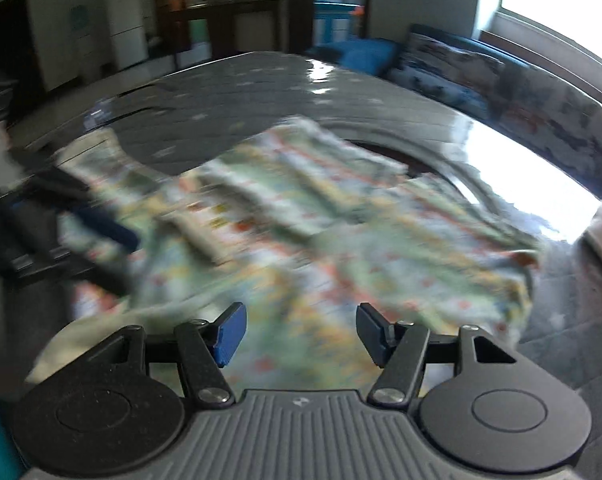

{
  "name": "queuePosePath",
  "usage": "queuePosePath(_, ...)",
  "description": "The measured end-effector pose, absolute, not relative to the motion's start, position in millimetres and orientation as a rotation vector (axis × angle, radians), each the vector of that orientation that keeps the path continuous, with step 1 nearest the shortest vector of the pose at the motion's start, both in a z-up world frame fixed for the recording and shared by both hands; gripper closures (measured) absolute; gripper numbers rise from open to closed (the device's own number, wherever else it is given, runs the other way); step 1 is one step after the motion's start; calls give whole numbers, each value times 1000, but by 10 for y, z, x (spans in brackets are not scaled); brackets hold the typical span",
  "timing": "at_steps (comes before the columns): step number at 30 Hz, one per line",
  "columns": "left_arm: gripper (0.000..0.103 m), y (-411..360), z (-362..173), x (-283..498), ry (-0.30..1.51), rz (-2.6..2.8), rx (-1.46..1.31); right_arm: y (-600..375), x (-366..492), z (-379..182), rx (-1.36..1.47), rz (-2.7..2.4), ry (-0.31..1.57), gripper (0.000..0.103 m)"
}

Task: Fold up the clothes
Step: 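Grasp the green corduroy sleeve with the right gripper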

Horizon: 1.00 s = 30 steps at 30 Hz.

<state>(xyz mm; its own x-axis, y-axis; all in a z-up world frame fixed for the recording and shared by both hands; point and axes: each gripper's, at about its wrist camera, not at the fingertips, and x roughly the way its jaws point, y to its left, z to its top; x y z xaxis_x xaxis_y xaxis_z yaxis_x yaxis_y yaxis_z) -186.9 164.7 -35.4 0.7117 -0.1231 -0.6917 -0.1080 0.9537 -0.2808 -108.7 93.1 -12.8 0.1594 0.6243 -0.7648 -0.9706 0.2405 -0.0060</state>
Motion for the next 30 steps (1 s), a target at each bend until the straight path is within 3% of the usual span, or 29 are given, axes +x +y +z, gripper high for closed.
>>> queuePosePath(6, 53, 1453, -360, -1996, 770, 18, -248, 790, -1491, -173, -725, 1239, 652, 39)
queuePosePath(11, 54, 1357, -220, -2071, 719, 31, -214, 779, -1539, 25, -641, 1226, 648, 39)
queuePosePath(23, 54, 1095, -62, -2218, 678, -87, -173, 733, -2139, -207, -713, 1386, 690, 73)
queuePosePath(25, 54, 1051, -65, -2221, 680, -104, -161, 696, -2112, -185, -690, 1371, 694, 93)
queuePosePath(30, 54, 928, -72, -2208, 684, -163, -128, 535, -1933, -103, -586, 1304, 733, 98)
